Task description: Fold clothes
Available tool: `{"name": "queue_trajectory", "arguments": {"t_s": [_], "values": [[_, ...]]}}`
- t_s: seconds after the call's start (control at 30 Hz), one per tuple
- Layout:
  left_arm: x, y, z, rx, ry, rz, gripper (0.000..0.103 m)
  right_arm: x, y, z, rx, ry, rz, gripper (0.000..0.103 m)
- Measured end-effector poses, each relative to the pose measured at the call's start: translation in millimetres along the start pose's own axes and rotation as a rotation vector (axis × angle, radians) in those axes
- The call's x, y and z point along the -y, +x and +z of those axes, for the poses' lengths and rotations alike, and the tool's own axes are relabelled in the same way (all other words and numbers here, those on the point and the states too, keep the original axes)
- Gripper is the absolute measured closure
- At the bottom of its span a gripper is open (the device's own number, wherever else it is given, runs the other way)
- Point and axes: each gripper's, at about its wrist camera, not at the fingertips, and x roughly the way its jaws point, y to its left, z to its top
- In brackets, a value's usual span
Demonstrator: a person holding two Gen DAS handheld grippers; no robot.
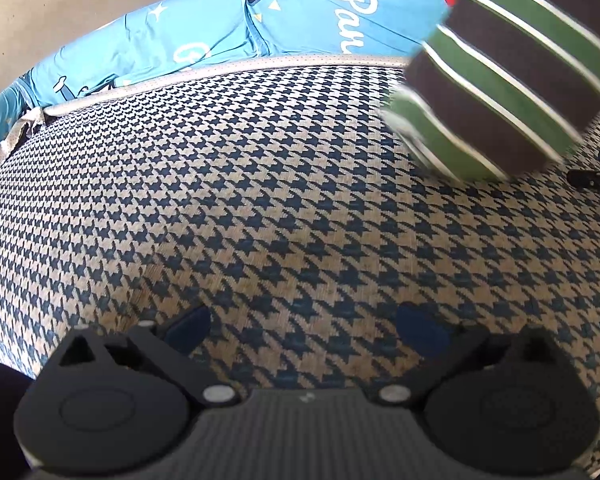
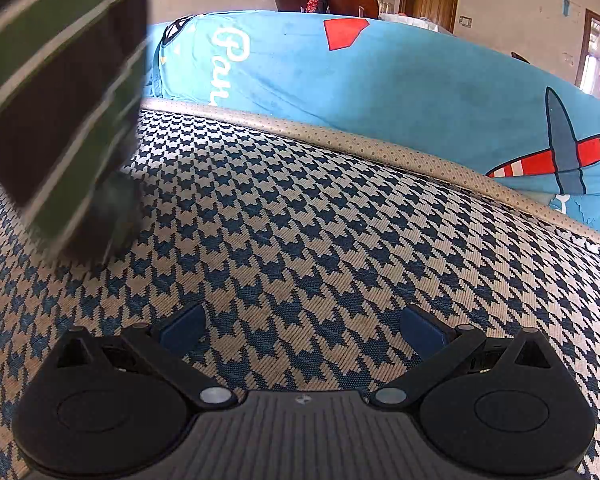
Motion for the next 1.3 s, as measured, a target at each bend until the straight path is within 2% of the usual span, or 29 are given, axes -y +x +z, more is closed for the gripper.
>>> {"name": "queue_trajectory", "arguments": {"t_s": [0.43, 0.93, 1.3], "values": [[-4, 14, 10, 0.000, -0.025, 0.009, 0.000, 0, 0, 0, 0.000, 0.000, 0.000, 0.000], [19, -7, -12, -0.014, 0.002, 0.005, 0.000, 2, -4, -2, 0.000, -0.001, -0.001, 0.000], [12, -9, -16, -0.009, 0.020, -0.007, 0.000, 1, -3, -1, 0.000, -0.001, -0.001, 0.000]]}}
